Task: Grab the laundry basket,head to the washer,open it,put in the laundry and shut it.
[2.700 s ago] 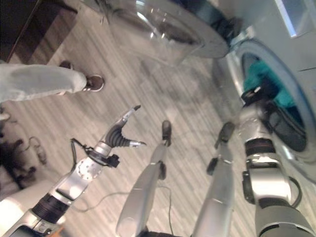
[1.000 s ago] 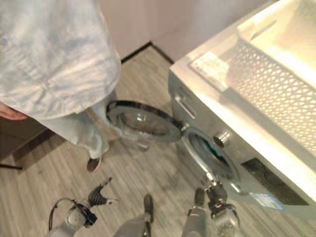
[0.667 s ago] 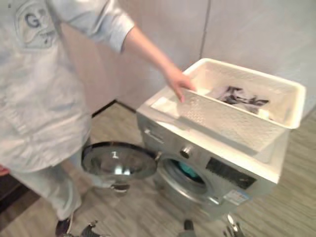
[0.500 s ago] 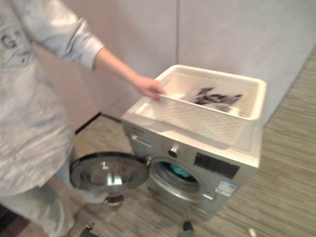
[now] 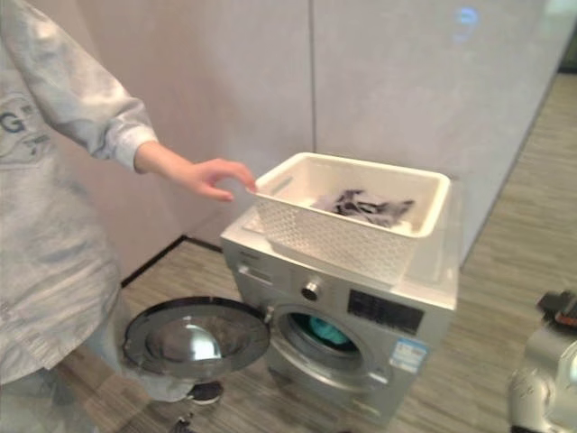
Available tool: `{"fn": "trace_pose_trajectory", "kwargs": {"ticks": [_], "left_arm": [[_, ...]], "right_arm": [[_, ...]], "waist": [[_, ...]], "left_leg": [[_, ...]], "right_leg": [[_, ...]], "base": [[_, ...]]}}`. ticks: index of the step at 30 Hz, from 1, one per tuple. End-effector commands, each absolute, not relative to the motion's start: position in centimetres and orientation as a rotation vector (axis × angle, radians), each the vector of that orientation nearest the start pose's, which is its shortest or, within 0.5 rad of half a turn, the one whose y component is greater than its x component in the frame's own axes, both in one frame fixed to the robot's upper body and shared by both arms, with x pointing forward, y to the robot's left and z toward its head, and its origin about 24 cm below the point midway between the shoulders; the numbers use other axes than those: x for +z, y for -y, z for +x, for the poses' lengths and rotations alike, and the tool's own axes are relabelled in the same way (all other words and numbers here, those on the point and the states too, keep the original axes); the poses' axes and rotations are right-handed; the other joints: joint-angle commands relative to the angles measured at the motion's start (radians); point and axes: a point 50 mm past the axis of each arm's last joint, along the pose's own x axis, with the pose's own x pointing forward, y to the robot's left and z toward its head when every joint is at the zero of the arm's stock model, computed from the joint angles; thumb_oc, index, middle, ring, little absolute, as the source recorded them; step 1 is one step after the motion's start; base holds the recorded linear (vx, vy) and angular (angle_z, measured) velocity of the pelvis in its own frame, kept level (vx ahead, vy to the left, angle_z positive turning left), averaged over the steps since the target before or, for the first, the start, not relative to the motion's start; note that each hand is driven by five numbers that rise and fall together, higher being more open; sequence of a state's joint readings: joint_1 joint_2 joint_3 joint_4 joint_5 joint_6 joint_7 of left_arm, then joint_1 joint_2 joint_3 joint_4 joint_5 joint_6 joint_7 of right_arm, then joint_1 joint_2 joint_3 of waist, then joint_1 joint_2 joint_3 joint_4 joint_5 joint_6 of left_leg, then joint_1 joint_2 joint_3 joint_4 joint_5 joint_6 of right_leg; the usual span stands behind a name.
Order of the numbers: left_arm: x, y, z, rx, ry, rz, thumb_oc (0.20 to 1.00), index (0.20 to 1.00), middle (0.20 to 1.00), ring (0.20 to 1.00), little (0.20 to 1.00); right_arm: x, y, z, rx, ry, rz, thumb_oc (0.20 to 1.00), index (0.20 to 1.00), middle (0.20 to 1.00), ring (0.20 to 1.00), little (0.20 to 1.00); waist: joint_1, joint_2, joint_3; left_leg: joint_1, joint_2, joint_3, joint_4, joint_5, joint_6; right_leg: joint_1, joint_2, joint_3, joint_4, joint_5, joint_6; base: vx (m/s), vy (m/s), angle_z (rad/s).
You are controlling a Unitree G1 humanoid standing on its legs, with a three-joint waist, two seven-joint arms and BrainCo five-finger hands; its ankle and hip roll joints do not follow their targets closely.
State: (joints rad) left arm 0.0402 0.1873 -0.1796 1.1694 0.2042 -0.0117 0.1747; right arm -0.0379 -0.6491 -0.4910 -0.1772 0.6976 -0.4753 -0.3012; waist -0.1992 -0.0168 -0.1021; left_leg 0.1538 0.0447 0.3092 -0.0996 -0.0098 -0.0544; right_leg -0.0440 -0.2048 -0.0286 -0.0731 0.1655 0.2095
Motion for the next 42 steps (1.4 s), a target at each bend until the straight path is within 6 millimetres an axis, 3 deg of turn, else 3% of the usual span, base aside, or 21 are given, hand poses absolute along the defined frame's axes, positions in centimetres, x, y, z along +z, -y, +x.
{"fn": "trace_pose_trajectory", "kwargs": {"ticks": [1,2,3,4,5,6,7,8,11,12,14,23,31,32,42], "left_arm": [[-15.4,-23.8,10.9,0.035,-1.125,0.597,1.000,1.000,1.000,1.000,1.000],[-15.5,-23.9,10.5,0.036,-1.140,0.591,1.000,1.000,1.000,1.000,1.000],[-15.5,-23.8,10.5,0.039,-1.140,0.585,1.000,1.000,1.000,1.000,1.000],[-15.6,-24.3,9.9,0.050,-1.163,0.570,1.000,1.000,1.000,1.000,1.000],[-15.6,-24.8,9.6,0.060,-1.179,0.566,1.000,1.000,1.000,1.000,1.000],[-15.6,-24.7,9.6,0.064,-1.179,0.559,1.000,1.000,1.000,1.000,1.000],[-15.6,-25.4,9.3,0.080,-1.199,0.542,1.000,1.000,1.000,1.000,1.000],[-15.4,-26.0,9.3,0.100,-1.211,0.526,1.000,1.000,1.000,1.000,1.000],[-15.4,-25.9,9.4,0.108,-1.219,0.493,1.000,1.000,1.000,1.000,1.000],[-15.6,-25.7,9.0,0.098,-1.234,0.465,1.000,1.000,1.000,1.000,1.000],[-15.7,-25.4,8.7,0.081,-1.244,0.447,1.000,1.000,1.000,1.000,1.000],[-15.9,-25.2,8.2,0.064,-1.244,0.400,1.000,1.000,1.000,1.000,1.000],[-15.5,-24.5,9.8,0.028,-1.162,0.391,1.000,1.000,1.000,1.000,1.000],[-15.4,-24.5,9.9,0.025,-1.155,0.390,1.000,1.000,1.000,1.000,1.000],[-14.5,-24.6,12.2,0.015,-1.044,0.397,1.000,1.000,1.000,1.000,1.000]], "right_arm": [[28.5,32.7,21.5,-0.400,1.014,-0.093,1.000,1.000,1.000,1.000,1.000],[29.6,32.7,22.7,-0.365,0.949,-0.208,1.000,1.000,1.000,1.000,1.000],[29.8,32.6,22.9,-0.359,0.952,-0.208,1.000,1.000,1.000,1.000,1.000],[31.2,32.9,25.4,-0.309,0.779,-0.455,1.000,1.000,1.000,1.000,1.000],[31.1,33.2,26.7,-0.280,0.654,-0.600,1.000,1.000,1.000,1.000,1.000],[31.3,33.0,26.9,-0.273,0.657,-0.600,1.000,1.000,1.000,1.000,1.000],[31.5,33.6,29.1,-0.232,0.429,-0.899,0.868,0.868,0.868,0.868,0.868],[31.4,34.5,30.9,-0.240,0.230,-1.116,0.875,0.875,0.875,0.875,0.875],[31.7,34.5,32.1,-0.234,0.130,-1.201,0.890,0.890,0.890,0.890,0.890],[30.4,34.7,32.7,-0.183,0.012,-1.300,0.915,0.915,0.915,0.915,0.915],[29.4,34.8,32.5,-0.133,-0.054,-1.368,0.922,0.922,0.922,0.922,0.922],[24.3,34.8,31.4,0.080,-0.229,-1.415,0.940,0.940,0.940,0.940,0.940],[22.8,34.7,31.6,0.107,-0.248,-1.374,0.956,0.956,0.956,0.956,0.956],[22.8,34.7,31.5,0.107,-0.246,-1.373,1.000,1.000,1.000,1.000,1.000],[21.6,34.0,32.7,0.155,-0.289,-1.390,1.000,1.000,1.000,1.000,1.000]], "waist": [[0.061,-0.048,0.061],[0.074,-0.061,0.059],[0.070,-0.059,0.057],[0.087,-0.081,0.057],[0.097,-0.093,0.060],[0.091,-0.090,0.057],[0.101,-0.108,0.062],[0.110,-0.122,0.068],[0.108,-0.123,0.067],[0.111,-0.126,0.069],[0.114,-0.125,0.072],[0.133,-0.124,0.098],[0.156,-0.109,0.144],[0.157,-0.107,0.148],[0.179,-0.086,0.221]], "left_leg": [[0.009,0.020,-0.052,0.032,-0.126,0.029],[0.006,0.024,-0.056,0.033,-0.121,0.025],[0.002,0.023,-0.055,0.032,-0.116,0.024],[-0.004,0.030,-0.060,0.035,-0.108,0.016],[-0.005,0.035,-0.064,0.038,-0.106,0.012],[-0.009,0.035,-0.063,0.037,-0.103,0.012],[-0.014,0.043,-0.069,0.041,-0.096,0.005],[-0.021,0.053,-0.077,0.043,-0.088,-0.003],[-0.036,0.062,-0.087,0.046,-0.079,-0.010],[-0.047,0.071,-0.102,0.047,-0.069,-0.017],[-0.055,0.076,-0.112,0.044,-0.061,-0.023],[-0.092,0.098,-0.149,0.035,-0.034,-0.043],[-0.136,0.116,-0.172,0.027,0.000,-0.059],[-0.142,0.117,-0.174,0.026,0.005,-0.060],[-0.227,0.127,-0.197,0.018,0.049,-0.070]], "right_leg": [[0.018,-0.019,-0.030,0.066,-0.096,0.034],[0.023,-0.017,-0.038,0.063,-0.098,0.029],[0.018,-0.018,-0.036,0.061,-0.094,0.028],[0.023,-0.015,-0.046,0.059,-0.095,0.021],[0.028,-0.013,-0.052,0.058,-0.098,0.016],[0.023,-0.013,-0.051,0.058,-0.096,0.015],[0.026,-0.009,-0.057,0.058,-0.102,0.008],[0.032,-0.001,-0.067,0.057,-0.109,0.000],[0.028,0.004,-0.079,0.057,-0.113,-0.005],[0.031,0.010,-0.096,0.056,-0.119,-0.011],[0.032,0.015,-0.107,0.055,-0.126,-0.013],[0.024,0.034,-0.133,0.054,-0.154,-0.028],[0.003,0.047,-0.161,0.049,-0.164,-0.040],[-0.001,0.049,-0.165,0.049,-0.164,-0.041],[-0.087,0.053,-0.182,0.066,-0.158,-0.050]], "base": [[0.00,-0.063,0.18],[0.00,-0.046,0.24],[-0.02,-0.071,0.27],[-0.02,-0.065,0.24],[-0.01,-0.064,0.15],[0.00,-0.046,0.22],[0.01,-0.049,0.20],[0.01,-0.048,0.18],[0.04,-0.036,-0.01],[0.06,-0.039,0.42],[0.06,-0.048,0.37],[0.02,-0.047,0.17],[-0.01,-0.060,0.04],[-0.03,-0.068,0.06],[-0.05,-0.038,0.11]]}}
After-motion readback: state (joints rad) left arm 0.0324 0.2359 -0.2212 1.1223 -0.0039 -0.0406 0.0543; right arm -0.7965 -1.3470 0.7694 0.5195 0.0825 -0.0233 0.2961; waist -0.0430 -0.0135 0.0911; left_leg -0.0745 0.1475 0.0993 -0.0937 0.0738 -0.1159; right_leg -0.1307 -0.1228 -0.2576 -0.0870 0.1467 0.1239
